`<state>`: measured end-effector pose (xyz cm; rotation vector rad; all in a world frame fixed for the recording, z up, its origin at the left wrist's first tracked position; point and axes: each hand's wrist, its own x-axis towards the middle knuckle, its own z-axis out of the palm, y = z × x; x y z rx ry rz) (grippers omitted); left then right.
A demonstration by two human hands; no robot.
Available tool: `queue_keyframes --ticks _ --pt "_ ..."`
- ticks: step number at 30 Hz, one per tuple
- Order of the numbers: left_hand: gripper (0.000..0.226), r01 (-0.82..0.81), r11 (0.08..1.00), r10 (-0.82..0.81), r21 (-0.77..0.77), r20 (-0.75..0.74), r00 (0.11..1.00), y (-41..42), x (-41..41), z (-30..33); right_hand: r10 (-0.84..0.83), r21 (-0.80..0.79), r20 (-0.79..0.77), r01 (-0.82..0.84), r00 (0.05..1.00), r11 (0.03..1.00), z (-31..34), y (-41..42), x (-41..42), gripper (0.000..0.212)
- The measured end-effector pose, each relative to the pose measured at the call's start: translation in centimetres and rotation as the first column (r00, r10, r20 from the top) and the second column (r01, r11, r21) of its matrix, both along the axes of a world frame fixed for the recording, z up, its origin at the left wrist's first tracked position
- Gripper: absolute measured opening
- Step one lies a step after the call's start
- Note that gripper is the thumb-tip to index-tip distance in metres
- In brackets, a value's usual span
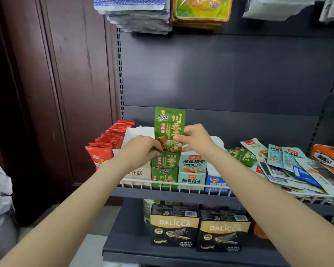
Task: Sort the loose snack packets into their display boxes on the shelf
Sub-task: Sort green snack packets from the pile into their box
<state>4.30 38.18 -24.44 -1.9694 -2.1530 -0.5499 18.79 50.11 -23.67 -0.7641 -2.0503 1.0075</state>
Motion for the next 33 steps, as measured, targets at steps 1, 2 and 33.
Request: queue_keyframes --ticks 1,2,33 --pt "0.020 0.004 1.000 -0.004 0.012 0.003 1.000 0.1 -0.1 -0.1 0.033 -0.015 0.033 -0.032 0.999 0.999 -0.2 0.2 -0.2 0.011" --pt "0.020 0.007 1.000 -0.007 0.022 0.005 1.000 0.1 -0.1 -0.2 0.067 -0.030 0.066 -0.065 0.996 0.997 -0.4 0.3 -0.3 0.013" --pt "0.011 -0.065 0.986 0.073 0.155 -0.047 0.996 0.8 0.7 -0.8 -0.005 0.200 0.389 -0.079 0.921 0.977 0.0 0.8 -1.5 0.013"
